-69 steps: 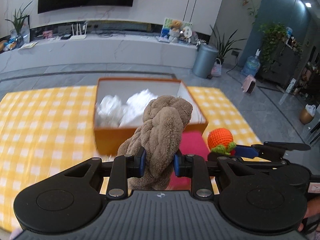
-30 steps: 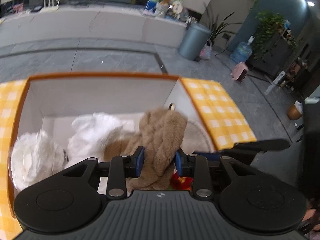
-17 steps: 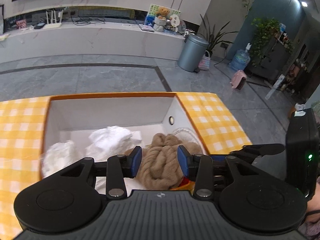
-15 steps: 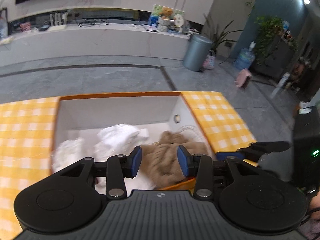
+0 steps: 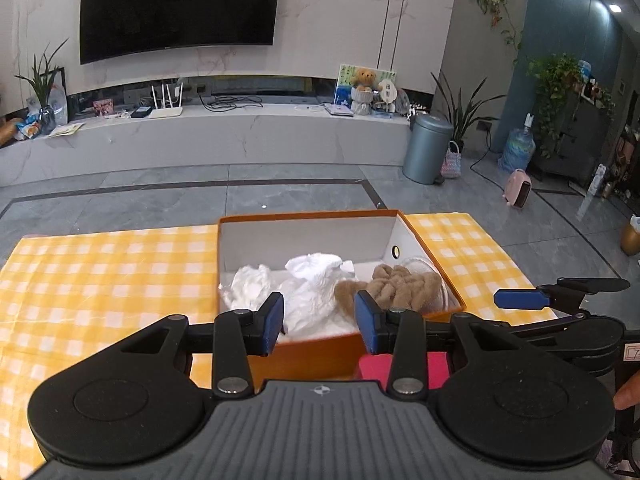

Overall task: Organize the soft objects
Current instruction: 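Open both tools to drop the plush and strawberry into the box, withdraw, then move both tools toward the pink-and-white crocheted ball and yellow cloth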

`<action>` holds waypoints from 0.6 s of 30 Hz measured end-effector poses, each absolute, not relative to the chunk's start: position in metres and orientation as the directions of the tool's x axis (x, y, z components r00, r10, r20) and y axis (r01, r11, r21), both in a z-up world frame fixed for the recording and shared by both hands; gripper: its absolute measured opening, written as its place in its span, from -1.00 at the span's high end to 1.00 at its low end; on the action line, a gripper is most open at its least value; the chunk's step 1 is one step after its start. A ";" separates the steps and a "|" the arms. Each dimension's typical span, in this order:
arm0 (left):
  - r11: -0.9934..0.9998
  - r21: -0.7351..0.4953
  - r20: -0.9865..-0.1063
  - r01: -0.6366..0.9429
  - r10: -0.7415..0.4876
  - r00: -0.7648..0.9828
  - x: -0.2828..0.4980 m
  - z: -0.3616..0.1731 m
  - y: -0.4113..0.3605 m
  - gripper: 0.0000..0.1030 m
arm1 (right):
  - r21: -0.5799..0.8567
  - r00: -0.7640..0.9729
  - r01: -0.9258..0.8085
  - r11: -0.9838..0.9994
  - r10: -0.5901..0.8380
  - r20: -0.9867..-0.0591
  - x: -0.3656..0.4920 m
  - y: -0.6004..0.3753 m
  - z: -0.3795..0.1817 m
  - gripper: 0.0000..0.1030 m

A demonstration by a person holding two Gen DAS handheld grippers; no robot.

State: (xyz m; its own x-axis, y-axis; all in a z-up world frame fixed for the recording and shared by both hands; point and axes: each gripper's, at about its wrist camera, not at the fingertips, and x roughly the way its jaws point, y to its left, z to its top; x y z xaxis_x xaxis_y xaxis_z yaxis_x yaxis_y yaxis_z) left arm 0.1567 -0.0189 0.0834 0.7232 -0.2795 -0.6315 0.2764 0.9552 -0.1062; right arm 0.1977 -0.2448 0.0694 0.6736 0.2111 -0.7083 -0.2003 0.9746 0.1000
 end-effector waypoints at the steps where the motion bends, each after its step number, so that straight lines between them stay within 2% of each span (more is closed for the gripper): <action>1: 0.955 -0.108 -0.632 0.277 -0.281 0.722 0.150 0.084 -0.014 0.11 | 0.119 0.677 -0.201 0.972 0.226 -0.700 0.189 -0.243 0.072 -0.32; 7: 0.960 -0.085 -0.662 0.267 -0.255 0.705 0.113 0.082 0.003 0.11 | 0.168 0.708 -0.175 0.970 0.242 -0.664 0.140 -0.233 0.076 -0.34; 10: 0.962 -0.085 -0.677 0.258 -0.246 0.694 0.098 0.075 0.012 0.11 | 0.159 0.729 -0.153 0.975 0.220 -0.649 0.118 -0.225 0.069 -0.44; 18: 0.975 -0.031 -0.689 0.219 -0.180 0.702 0.060 0.058 0.031 0.11 | 0.199 0.654 -0.139 0.970 0.241 -0.717 0.083 -0.206 0.034 -0.45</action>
